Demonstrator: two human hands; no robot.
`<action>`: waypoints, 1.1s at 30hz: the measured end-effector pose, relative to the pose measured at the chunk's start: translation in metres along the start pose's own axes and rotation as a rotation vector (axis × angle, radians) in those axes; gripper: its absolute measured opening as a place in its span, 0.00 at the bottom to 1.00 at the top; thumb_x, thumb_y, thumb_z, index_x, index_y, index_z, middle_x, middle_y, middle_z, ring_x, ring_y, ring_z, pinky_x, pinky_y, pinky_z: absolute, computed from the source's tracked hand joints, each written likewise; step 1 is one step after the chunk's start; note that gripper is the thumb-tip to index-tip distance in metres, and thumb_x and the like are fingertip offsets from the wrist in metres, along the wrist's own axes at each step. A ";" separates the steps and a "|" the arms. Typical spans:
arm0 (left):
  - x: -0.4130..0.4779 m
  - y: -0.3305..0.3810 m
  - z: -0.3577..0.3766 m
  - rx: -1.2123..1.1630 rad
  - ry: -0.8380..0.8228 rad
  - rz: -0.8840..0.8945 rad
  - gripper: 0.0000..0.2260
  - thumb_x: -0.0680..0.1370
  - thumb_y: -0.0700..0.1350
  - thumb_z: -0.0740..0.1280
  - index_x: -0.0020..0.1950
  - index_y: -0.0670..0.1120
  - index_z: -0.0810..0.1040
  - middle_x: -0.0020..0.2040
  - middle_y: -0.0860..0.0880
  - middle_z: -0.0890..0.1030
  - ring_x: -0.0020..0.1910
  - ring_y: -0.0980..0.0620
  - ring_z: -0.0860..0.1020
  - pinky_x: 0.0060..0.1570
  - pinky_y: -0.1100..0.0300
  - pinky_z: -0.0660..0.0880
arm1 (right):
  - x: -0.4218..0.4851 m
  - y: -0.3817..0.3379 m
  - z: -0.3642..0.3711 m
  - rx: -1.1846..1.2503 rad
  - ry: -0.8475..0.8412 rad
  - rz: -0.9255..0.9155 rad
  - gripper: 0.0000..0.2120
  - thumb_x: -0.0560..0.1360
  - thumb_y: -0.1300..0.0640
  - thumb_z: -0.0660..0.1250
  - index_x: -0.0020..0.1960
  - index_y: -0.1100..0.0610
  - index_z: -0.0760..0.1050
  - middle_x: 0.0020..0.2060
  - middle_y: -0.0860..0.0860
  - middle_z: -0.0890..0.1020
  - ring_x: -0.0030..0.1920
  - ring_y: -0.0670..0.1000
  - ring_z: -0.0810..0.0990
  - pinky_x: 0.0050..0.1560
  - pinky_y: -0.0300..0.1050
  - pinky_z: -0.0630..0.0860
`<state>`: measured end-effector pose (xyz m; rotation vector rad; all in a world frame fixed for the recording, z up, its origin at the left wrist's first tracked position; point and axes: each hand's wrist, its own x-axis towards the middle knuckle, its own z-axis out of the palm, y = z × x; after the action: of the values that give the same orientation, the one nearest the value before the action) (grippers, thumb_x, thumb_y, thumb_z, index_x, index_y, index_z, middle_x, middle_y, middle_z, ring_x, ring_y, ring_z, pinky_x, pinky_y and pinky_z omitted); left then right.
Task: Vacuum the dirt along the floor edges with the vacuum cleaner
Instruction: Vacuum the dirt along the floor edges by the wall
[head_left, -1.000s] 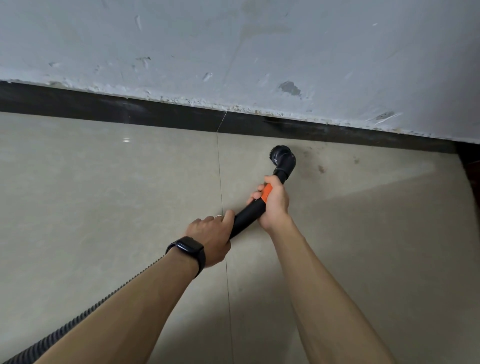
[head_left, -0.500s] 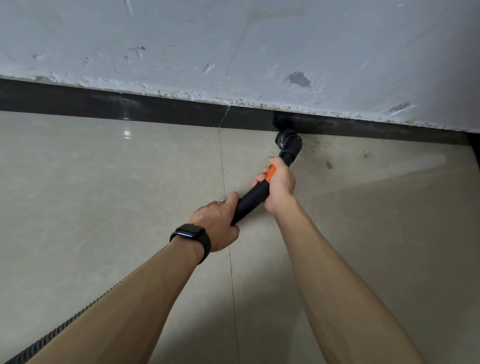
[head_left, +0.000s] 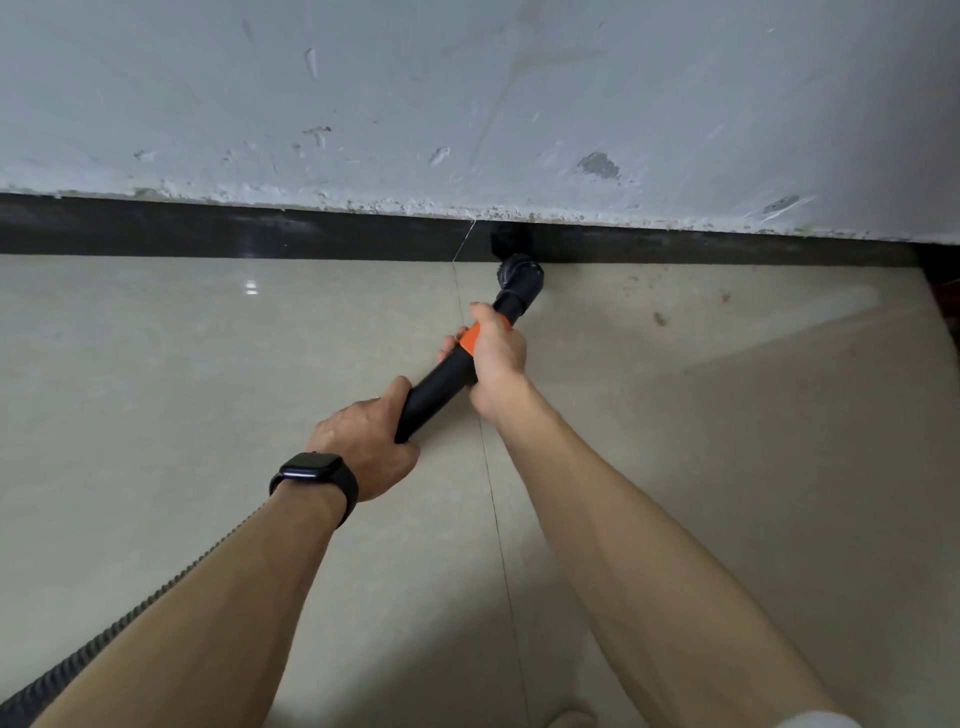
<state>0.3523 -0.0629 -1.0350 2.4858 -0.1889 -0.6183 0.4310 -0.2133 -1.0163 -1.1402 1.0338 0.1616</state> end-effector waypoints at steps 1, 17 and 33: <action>-0.004 -0.009 -0.004 0.012 0.015 -0.013 0.14 0.71 0.49 0.64 0.46 0.56 0.58 0.32 0.53 0.74 0.29 0.52 0.72 0.27 0.59 0.62 | -0.005 0.005 0.007 -0.001 -0.012 0.014 0.11 0.78 0.56 0.73 0.49 0.60 0.73 0.31 0.55 0.78 0.27 0.54 0.79 0.31 0.46 0.80; -0.005 0.052 -0.051 0.173 -0.256 0.300 0.13 0.70 0.55 0.64 0.48 0.58 0.61 0.36 0.53 0.73 0.30 0.52 0.73 0.28 0.59 0.62 | -0.057 -0.031 -0.059 -0.054 0.260 -0.046 0.06 0.80 0.58 0.69 0.50 0.59 0.73 0.36 0.53 0.79 0.25 0.48 0.81 0.28 0.42 0.79; 0.012 0.180 0.013 0.474 -0.472 0.423 0.20 0.72 0.60 0.70 0.51 0.51 0.63 0.37 0.53 0.70 0.31 0.52 0.70 0.28 0.57 0.64 | -0.016 -0.058 -0.196 0.034 0.225 0.070 0.06 0.73 0.65 0.69 0.48 0.59 0.74 0.31 0.55 0.78 0.27 0.52 0.80 0.34 0.47 0.79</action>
<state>0.3562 -0.2220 -0.9488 2.5587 -1.1221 -1.0535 0.3395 -0.3917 -0.9726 -1.1089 1.2722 0.0720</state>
